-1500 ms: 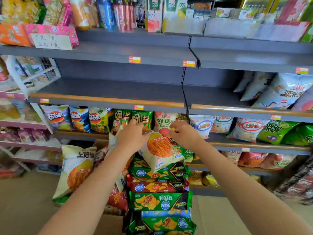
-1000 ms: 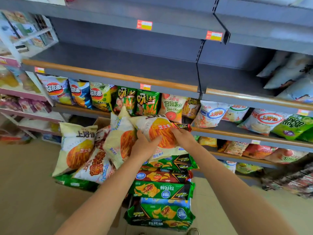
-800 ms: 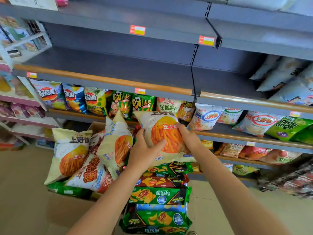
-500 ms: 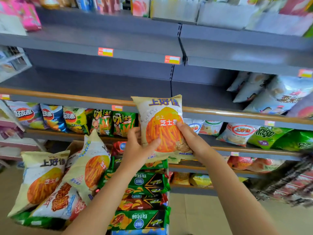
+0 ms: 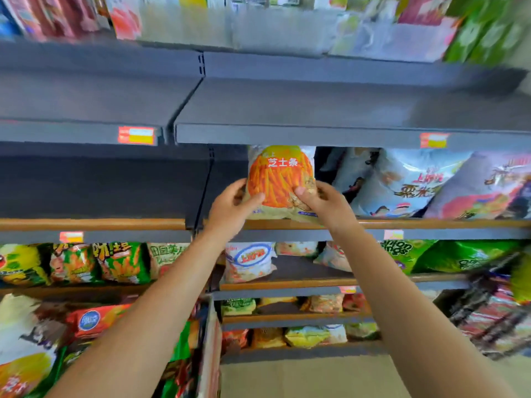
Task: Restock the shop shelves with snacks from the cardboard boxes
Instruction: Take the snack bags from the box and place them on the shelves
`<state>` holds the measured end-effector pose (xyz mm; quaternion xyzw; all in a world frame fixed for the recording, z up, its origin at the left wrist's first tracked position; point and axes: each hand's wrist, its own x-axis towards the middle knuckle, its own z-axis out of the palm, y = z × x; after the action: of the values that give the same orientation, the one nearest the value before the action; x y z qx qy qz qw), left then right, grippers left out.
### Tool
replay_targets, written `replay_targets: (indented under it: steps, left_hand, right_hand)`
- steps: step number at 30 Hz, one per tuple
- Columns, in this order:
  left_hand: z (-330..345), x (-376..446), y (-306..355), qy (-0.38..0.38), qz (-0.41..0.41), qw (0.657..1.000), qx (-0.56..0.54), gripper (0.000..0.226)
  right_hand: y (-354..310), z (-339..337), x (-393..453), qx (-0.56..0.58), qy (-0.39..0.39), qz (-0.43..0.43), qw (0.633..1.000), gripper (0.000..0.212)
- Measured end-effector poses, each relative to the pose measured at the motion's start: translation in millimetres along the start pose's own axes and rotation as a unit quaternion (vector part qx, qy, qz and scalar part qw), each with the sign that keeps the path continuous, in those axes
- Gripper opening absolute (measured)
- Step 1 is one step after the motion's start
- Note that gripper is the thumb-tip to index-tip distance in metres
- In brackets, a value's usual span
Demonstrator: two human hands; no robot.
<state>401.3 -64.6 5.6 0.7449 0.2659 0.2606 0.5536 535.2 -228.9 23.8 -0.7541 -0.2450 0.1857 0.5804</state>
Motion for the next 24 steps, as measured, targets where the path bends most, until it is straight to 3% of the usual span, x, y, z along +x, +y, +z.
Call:
replay_targets:
  steps: [3, 7, 12, 24]
  left_hand:
    - [28.3, 35.9, -5.6, 0.016, -0.004, 1.000, -0.017, 0.079]
    - [53.5, 75.0, -15.6, 0.041, -0.012, 0.999, 0.016, 0.069]
    - [68.0, 117.7, -28.4, 0.060, -0.034, 0.997, 0.019, 0.069]
    - [95.9, 171.3, -41.3, 0.082, -0.059, 0.994, -0.037, 0.057]
  right_hand:
    - [9.8, -15.2, 39.9, 0.005, -0.008, -0.018, 1.000, 0.034]
    - [28.0, -21.5, 87.0, 0.001, -0.037, -0.018, 0.999, 0.050]
    - [42.3, -12.1, 125.6, -0.040, -0.074, -0.011, 0.996, 0.050]
    - [63.2, 7.5, 189.9, -0.015, 0.049, 0.005, 0.999, 0.064]
